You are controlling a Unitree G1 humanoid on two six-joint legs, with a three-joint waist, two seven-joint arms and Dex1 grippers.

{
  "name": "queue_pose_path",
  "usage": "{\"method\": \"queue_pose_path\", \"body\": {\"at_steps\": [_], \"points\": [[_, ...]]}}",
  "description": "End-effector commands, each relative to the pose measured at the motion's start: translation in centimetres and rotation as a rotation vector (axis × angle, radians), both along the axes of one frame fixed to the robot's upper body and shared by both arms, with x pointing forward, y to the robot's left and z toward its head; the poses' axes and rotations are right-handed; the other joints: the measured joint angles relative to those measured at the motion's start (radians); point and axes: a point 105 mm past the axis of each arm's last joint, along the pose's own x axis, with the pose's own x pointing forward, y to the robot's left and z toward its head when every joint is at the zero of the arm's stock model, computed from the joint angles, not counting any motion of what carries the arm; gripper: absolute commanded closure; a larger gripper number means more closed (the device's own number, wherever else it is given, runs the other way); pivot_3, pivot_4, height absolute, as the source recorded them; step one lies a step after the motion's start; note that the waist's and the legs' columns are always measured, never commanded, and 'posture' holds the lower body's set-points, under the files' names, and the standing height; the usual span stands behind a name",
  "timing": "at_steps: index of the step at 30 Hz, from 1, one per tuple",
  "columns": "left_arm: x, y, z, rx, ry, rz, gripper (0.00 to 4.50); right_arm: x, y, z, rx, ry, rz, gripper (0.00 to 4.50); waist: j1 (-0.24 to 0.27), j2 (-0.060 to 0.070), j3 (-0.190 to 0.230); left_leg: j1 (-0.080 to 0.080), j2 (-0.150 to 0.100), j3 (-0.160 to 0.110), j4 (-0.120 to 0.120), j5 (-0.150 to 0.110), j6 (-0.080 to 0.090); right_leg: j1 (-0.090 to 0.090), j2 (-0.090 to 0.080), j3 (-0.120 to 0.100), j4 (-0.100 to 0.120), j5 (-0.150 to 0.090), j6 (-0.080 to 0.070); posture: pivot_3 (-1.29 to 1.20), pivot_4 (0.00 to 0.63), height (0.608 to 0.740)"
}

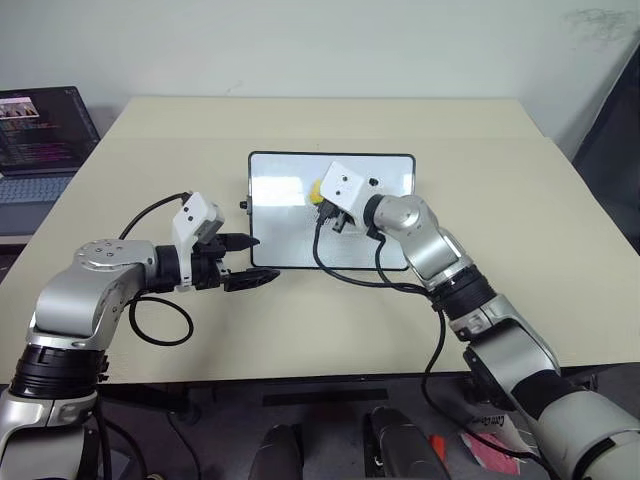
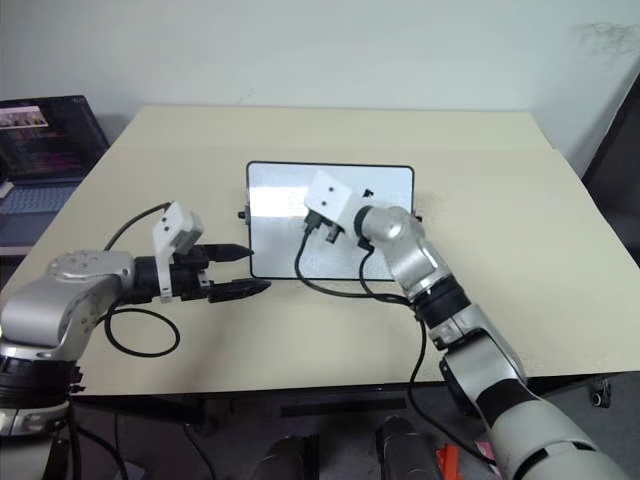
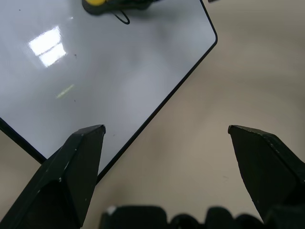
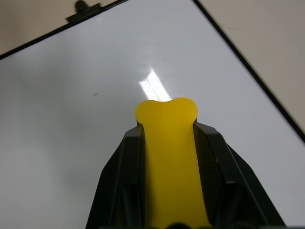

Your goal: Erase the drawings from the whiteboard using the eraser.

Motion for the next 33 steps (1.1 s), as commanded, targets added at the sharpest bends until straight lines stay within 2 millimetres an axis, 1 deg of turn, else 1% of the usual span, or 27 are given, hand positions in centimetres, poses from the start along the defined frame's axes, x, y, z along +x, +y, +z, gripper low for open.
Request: {"method": "queue_pose_path", "body": {"at_steps": [1,2,4,6,8,11,15,18,22,25,28,31,33], "points": [[-0.2,-0.2,1.1,0.002,-0.048,-0.012,0.00,-0.2,-0.4,-1.2,-0.012,0.062,-0.006,3.38,0.000,0.000,0.000,0.000,0.000,0.000,0.001,0.000,0.000,0.001,0.000,0.000,0.000,0.000,0.000,0.00,0.150,0.740],[-0.2,-0.2,1.1,0.002,-0.047,-0.013,0.00,-0.3,-0.4,-1.2,-0.012,0.066,-0.005,3.38,0.000,0.000,0.000,0.000,0.000,0.000,0.002,0.000,0.000,0.002,0.000,0.000,0.000,0.001,0.001,0.00,0.150,0.740],[-0.2,-0.2,1.1,0.002,-0.047,-0.013,0.00,0.1,-0.5,-0.5,0.003,0.033,-0.019,3.38,0.000,0.000,0.000,0.001,0.000,0.000,0.004,0.000,0.000,0.004,0.000,0.000,0.000,0.002,0.002,0.00,0.150,0.740],[-0.2,-0.2,1.1,0.002,-0.046,-0.013,0.00,0.8,-0.7,1.1,0.031,-0.039,-0.052,3.38,0.000,0.000,0.000,0.002,0.000,0.000,0.006,0.000,0.000,0.005,0.000,0.000,0.000,0.002,0.003,0.00,0.150,0.740],[-0.2,-0.2,1.1,0.003,-0.047,-0.014,0.00,1.2,-0.8,2.2,0.053,-0.079,-0.073,3.38,-0.001,0.000,0.000,0.002,0.000,0.000,0.006,0.000,0.000,0.005,0.000,0.000,-0.001,0.003,0.003,0.00,0.150,0.740],[-0.2,-0.2,1.2,0.002,-0.048,-0.015,0.00,1.6,-0.9,2.7,0.067,-0.097,-0.090,3.38,0.000,0.000,0.000,0.001,0.000,-0.001,0.006,0.000,0.000,0.005,0.000,0.000,-0.001,0.003,0.003,0.00,0.150,0.740],[-0.2,-0.2,1.2,0.001,-0.050,-0.015,0.00,1.8,-1.2,1.9,0.053,-0.076,-0.098,3.38,0.000,0.000,0.000,0.001,0.000,-0.001,0.005,0.000,0.000,0.005,0.000,0.000,-0.002,0.003,0.003,0.00,0.150,0.740],[-0.2,-0.1,1.2,0.002,-0.050,-0.012,0.00,1.3,-1.2,0.5,0.021,-0.027,-0.074,3.38,0.000,0.000,0.000,0.001,0.000,-0.001,0.005,0.000,0.000,0.005,0.000,0.000,-0.002,0.003,0.003,0.00,0.150,0.740],[-0.3,-0.1,1.2,0.003,-0.049,-0.010,0.00,0.5,-1.5,-2.0,-0.014,0.060,-0.058,3.38,0.000,0.000,0.000,0.002,0.000,-0.001,0.006,0.000,0.000,0.006,0.000,0.000,-0.002,0.003,0.003,0.00,0.150,0.740],[-0.3,-0.1,1.2,0.002,-0.048,-0.010,0.00,0.3,-2.0,-2.8,-0.023,0.091,-0.067,3.38,0.000,0.000,0.000,0.006,0.000,-0.001,0.006,0.000,0.000,0.010,0.000,0.000,-0.002,0.003,0.003,0.00,0.150,0.740],[-0.3,-0.1,1.2,0.003,-0.048,-0.011,0.00,0.0,-2.1,-3.0,-0.028,0.106,-0.058,3.38,0.001,0.000,0.000,0.009,0.000,-0.001,0.006,0.000,0.000,0.013,0.000,0.000,-0.002,0.002,0.002,0.00,0.150,0.740],[-0.3,0.0,1.1,0.004,-0.048,-0.011,0.00,-0.1,-1.8,-2.1,-0.015,0.074,-0.054,3.38,0.001,0.000,0.000,0.009,0.000,-0.001,0.006,0.000,0.000,0.014,0.000,0.000,-0.002,0.002,0.002,0.00,0.150,0.740],[-0.3,0.0,1.1,0.004,-0.047,-0.011,0.00,0.3,-1.8,-0.9,0.006,0.031,-0.070,3.38,0.001,0.000,0.000,0.009,0.000,-0.001,0.006,0.000,0.000,0.014,0.000,0.000,-0.002,0.002,0.002,0.00,0.150,0.740]]}}
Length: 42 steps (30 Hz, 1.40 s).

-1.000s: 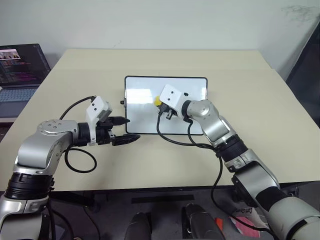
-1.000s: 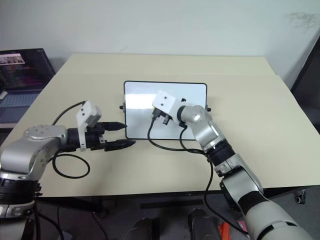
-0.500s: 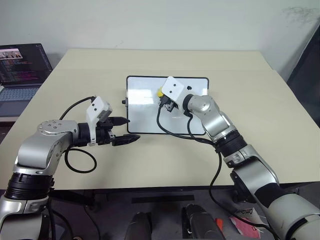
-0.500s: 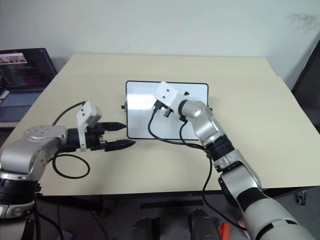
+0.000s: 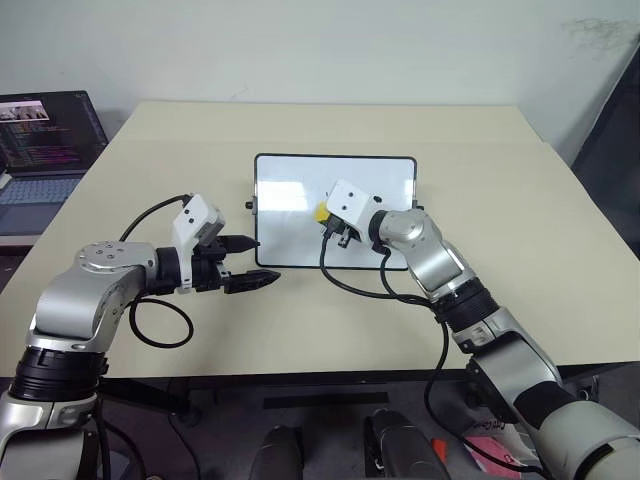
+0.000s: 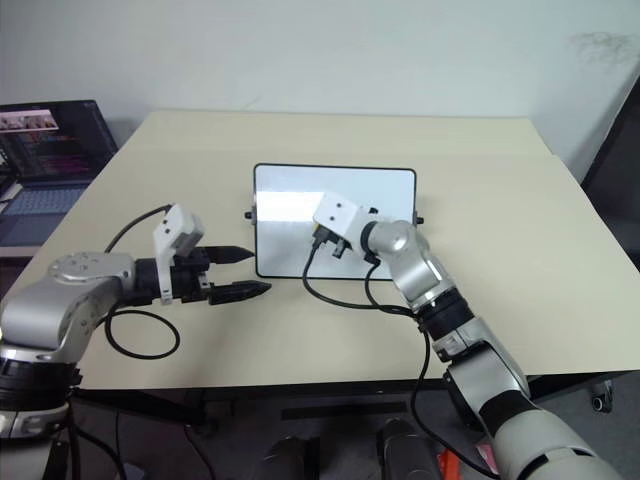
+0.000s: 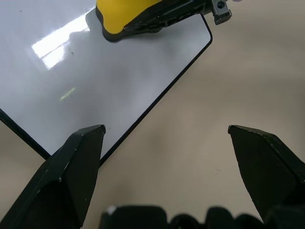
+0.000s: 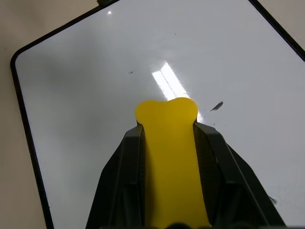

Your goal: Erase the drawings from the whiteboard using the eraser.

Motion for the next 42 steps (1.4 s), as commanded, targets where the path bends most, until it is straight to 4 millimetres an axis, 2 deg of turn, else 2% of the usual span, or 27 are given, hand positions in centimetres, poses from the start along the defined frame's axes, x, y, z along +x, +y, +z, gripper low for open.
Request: {"method": "queue_pose_path", "body": {"at_steps": [1,4,9,11,19,25,27,33,36,39,42], "points": [[-0.1,0.0,1.4,0.003,-0.055,-0.011,0.00,1.1,-0.9,1.8,0.022,-0.060,-0.068,3.38,0.000,0.000,0.000,0.000,0.000,0.000,0.000,0.000,0.000,0.000,0.000,0.000,0.000,0.000,0.000,0.00,0.150,0.740],[-0.1,-0.1,1.4,0.003,-0.055,-0.013,0.00,2.1,-1.1,3.9,0.062,-0.131,-0.111,3.38,-0.001,0.000,0.000,-0.001,0.000,0.000,0.000,0.000,0.000,-0.001,0.000,0.000,0.000,0.000,0.000,0.00,0.150,0.740],[0.0,-0.2,1.4,0.001,-0.056,-0.014,0.00,2.8,-1.3,4.3,0.067,-0.149,-0.135,3.38,-0.001,0.000,0.000,-0.002,0.000,0.000,-0.002,0.000,0.000,-0.001,0.000,0.000,-0.002,0.000,0.000,0.00,0.150,0.740],[-0.1,-0.2,1.3,0.000,-0.055,-0.013,0.00,2.9,-1.4,3.7,0.057,-0.132,-0.137,3.38,-0.001,0.000,0.000,-0.002,0.000,0.000,-0.003,0.000,0.000,-0.002,0.000,0.000,-0.002,0.000,0.001,0.00,0.150,0.740],[-0.3,-0.2,1.2,-0.003,-0.051,-0.010,0.00,1.0,-1.9,-1.2,-0.048,0.002,-0.078,3.38,-0.001,0.000,0.000,-0.001,0.000,0.000,-0.001,0.000,0.000,0.000,0.000,0.000,-0.001,0.000,0.001,0.00,0.150,0.740],[-0.3,-0.2,1.2,-0.002,-0.050,-0.011,0.00,-0.1,-2.3,-2.8,-0.080,0.044,-0.062,3.38,-0.001,0.000,0.000,0.001,0.000,0.000,-0.001,0.000,0.000,0.001,0.000,0.001,-0.001,-0.003,-0.005,0.00,0.150,0.740],[-0.3,-0.2,1.2,-0.002,-0.050,-0.012,0.00,0.0,-2.4,-2.4,-0.079,0.027,-0.068,3.38,0.000,0.000,0.000,0.002,0.000,0.000,-0.001,0.000,0.000,0.001,0.000,0.001,-0.001,-0.003,-0.005,0.00,0.150,0.740],[-0.2,-0.2,1.3,-0.001,-0.049,-0.015,0.00,1.3,-2.1,3.3,-0.016,-0.158,-0.094,3.38,0.000,0.000,0.000,0.001,0.000,0.001,-0.001,0.000,0.000,0.000,0.000,0.001,-0.001,-0.003,-0.005,0.00,0.150,0.740],[-0.2,-0.2,1.3,-0.001,-0.049,-0.015,0.00,1.7,-2.4,4.5,0.005,-0.191,-0.114,3.38,0.000,0.001,0.000,-0.001,0.000,0.000,-0.001,0.000,0.000,-0.001,0.000,0.000,-0.001,-0.003,-0.004,0.00,0.150,0.740],[-0.2,-0.2,1.3,-0.002,-0.048,-0.015,0.00,2.0,-2.9,4.2,0.005,-0.187,-0.134,3.38,0.000,0.000,0.000,-0.004,0.000,0.000,-0.003,0.000,0.000,-0.004,0.000,0.000,-0.002,-0.002,0.000,0.00,0.150,0.740],[-0.2,-0.2,1.3,-0.002,-0.049,-0.016,0.00,1.7,-3.4,1.5,-0.037,-0.115,-0.130,3.38,0.000,0.000,0.000,-0.005,0.000,0.000,-0.006,0.000,0.000,-0.005,0.000,0.000,-0.003,-0.003,-0.001,0.00,0.150,0.740]]}}
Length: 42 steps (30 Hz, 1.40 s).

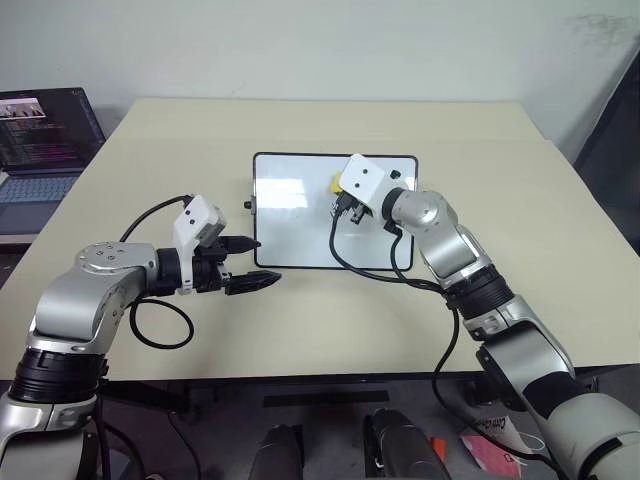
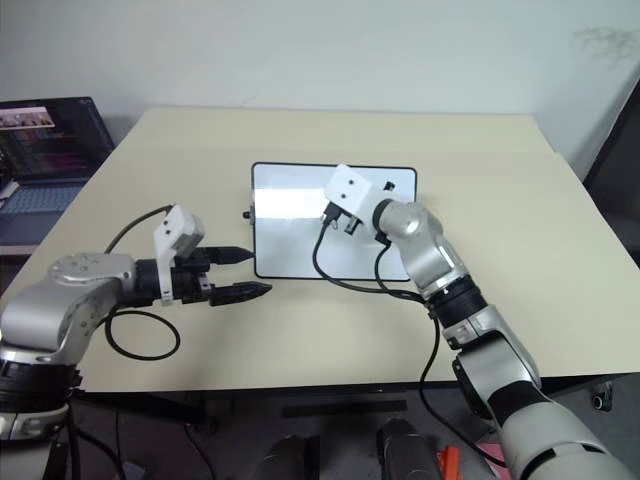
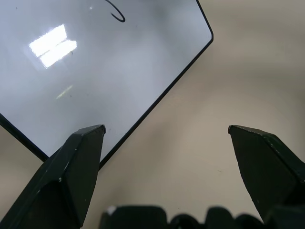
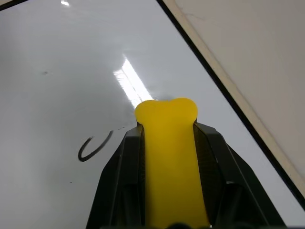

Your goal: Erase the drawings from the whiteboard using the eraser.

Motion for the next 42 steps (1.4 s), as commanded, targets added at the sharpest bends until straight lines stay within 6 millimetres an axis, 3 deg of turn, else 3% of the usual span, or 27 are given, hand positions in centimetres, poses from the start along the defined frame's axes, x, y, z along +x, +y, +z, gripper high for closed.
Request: {"method": "queue_pose_path", "body": {"at_steps": [1,8,12,18,21,24,28,30,39,42], "points": [[0.0,-0.1,1.3,-0.004,-0.046,-0.010,0.00,-0.1,-1.3,-2.7,-0.036,0.075,-0.027,3.38,0.000,0.000,0.000,0.000,0.000,0.000,0.000,0.000,0.000,0.000,0.000,0.000,0.000,0.000,0.000,0.00,0.150,0.740],[0.0,-0.1,1.3,-0.004,-0.046,-0.011,0.00,-1.6,-2.1,-7.3,-0.121,0.193,-0.012,3.38,0.000,0.000,0.000,0.008,0.000,0.000,0.001,0.000,0.000,0.006,0.000,0.001,0.000,-0.002,-0.004,0.00,0.150,0.740],[0.0,0.0,1.3,-0.002,-0.047,-0.012,0.00,-2.1,-2.2,-8.2,-0.149,0.212,-0.005,3.38,0.000,0.000,0.000,0.012,0.000,0.001,0.004,0.000,0.000,0.010,0.000,0.002,0.001,-0.003,-0.005,0.00,0.150,0.740],[0.1,0.0,1.4,-0.001,-0.047,-0.013,0.00,-1.7,-1.3,-4.8,-0.110,0.124,0.019,3.38,-0.001,0.000,0.000,0.012,0.000,0.002,0.004,0.000,0.000,0.010,0.000,0.003,0.000,-0.003,-0.005,0.00,0.150,0.740],[0.1,0.0,1.3,0.001,-0.046,-0.014,0.00,-1.5,0.0,-1.0,-0.035,0.031,0.039,3.38,-0.001,0.000,0.000,0.011,0.000,0.002,0.004,0.000,0.000,0.008,0.000,0.003,0.001,-0.003,-0.005,0.00,0.150,0.740],[0.1,0.0,1.3,0.000,-0.046,-0.015,0.00,-1.7,0.9,1.4,0.011,-0.011,0.059,3.39,-0.001,0.000,0.001,0.004,0.000,0.002,0.003,0.000,0.000,0.003,0.000,0.002,0.001,-0.002,-0.003,0.00,0.150,0.740],[0.1,-0.1,1.2,-0.001,-0.044,-0.018,0.00,-1.5,1.3,2.8,0.060,-0.037,0.056,3.39,0.001,0.000,0.001,-0.006,0.000,0.001,0.000,0.000,0.000,-0.008,0.000,0.001,0.001,0.000,0.000,0.00,0.150,0.740],[0.1,-0.1,1.2,-0.001,-0.044,-0.019,0.00,-1.4,1.2,2.3,0.057,-0.028,0.050,3.39,0.002,0.000,0.001,-0.011,0.000,0.001,-0.002,0.000,-0.001,-0.014,0.000,0.001,0.001,0.000,-0.001,0.00,0.150,0.740],[0.1,-0.1,1.3,-0.002,-0.050,-0.020,0.00,-2.0,-0.6,-5.4,-0.082,0.166,0.036,3.39,0.001,0.000,0.000,-0.006,0.000,0.001,-0.008,0.000,-0.001,-0.011,-0.001,0.000,-0.001,-0.001,-0.001,0.00,0.150,0.740],[0.1,-0.1,1.3,-0.003,-0.049,-0.019,0.00,-2.4,-1.0,-6.7,-0.111,0.197,0.034,3.39,0.001,-0.001,0.000,-0.003,0.000,0.001,-0.007,0.000,0.000,-0.008,0.000,0.000,0.001,-0.001,-0.001,0.00,0.150,0.740]]}}
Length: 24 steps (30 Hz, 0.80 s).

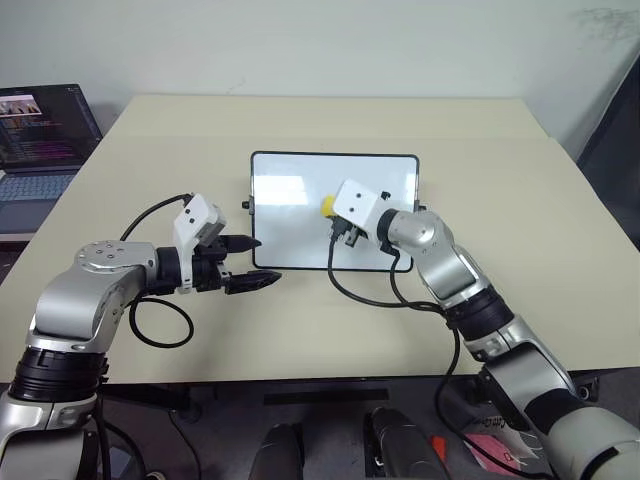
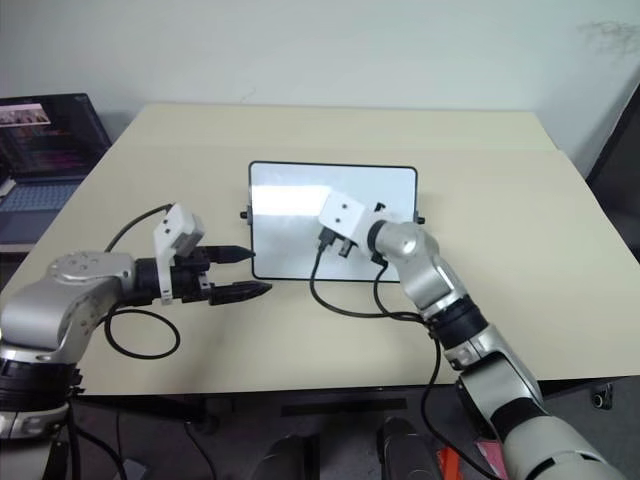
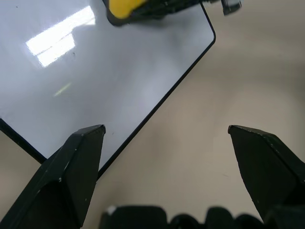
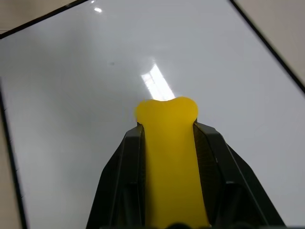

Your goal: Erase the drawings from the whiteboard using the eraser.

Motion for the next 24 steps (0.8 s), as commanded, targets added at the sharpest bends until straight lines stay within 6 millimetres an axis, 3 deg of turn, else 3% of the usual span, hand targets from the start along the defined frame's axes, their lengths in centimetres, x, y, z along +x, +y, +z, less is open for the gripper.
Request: {"method": "queue_pose_path", "body": {"at_steps": [1,6,9,13,17,24], "points": [[0.0,-0.1,1.2,-0.002,-0.046,-0.014,0.00,0.3,-1.9,-3.2,-0.078,0.093,-0.062,3.39,0.000,0.000,0.000,0.002,0.000,0.000,0.001,0.000,0.000,0.002,0.000,0.000,0.001,0.000,0.000,0.00,0.150,0.740],[0.1,-0.1,1.2,-0.001,-0.048,-0.016,0.00,0.0,-1.7,-3.3,-0.084,0.100,-0.047,3.39,-0.001,0.000,0.000,0.016,0.000,0.001,0.002,0.001,0.001,0.015,0.000,0.002,-0.001,-0.003,-0.006,0.00,0.150,0.740],[0.1,-0.1,1.2,-0.002,-0.048,-0.018,0.00,0.1,-1.2,-1.8,-0.054,0.056,-0.034,3.39,-0.001,0.000,0.000,0.016,0.000,0.001,0.002,0.001,0.001,0.015,0.000,0.002,0.000,-0.003,-0.006,0.00,0.150,0.740],[0.1,-0.2,1.2,-0.003,-0.048,-0.018,0.00,0.1,-0.1,2.2,0.025,-0.035,-0.006,3.39,-0.001,0.000,0.000,0.014,0.000,0.001,0.002,0.001,0.001,0.013,0.000,0.002,0.000,-0.002,-0.005,0.00,0.150,0.740],[0.0,-0.2,1.2,-0.006,-0.048,-0.015,0.00,-1.4,0.9,5.5,0.122,-0.114,0.056,3.39,-0.001,0.000,0.000,0.011,0.000,0.000,-0.002,0.001,0.001,0.010,0.000,0.000,-0.001,0.000,-0.001,0.00,0.150,0.740],[-0.1,-0.4,1.2,-0.027,-0.050,-0.019,0.00,-3.1,0.0,7.0,0.252,-0.207,0.048,3.40,0.003,0.000,0.000,-0.005,0.000,-0.001,-0.003,0.000,-0.001,-0.006,0.000,-0.001,0.000,0.000,-0.004,0.00,0.150,0.740]]}}
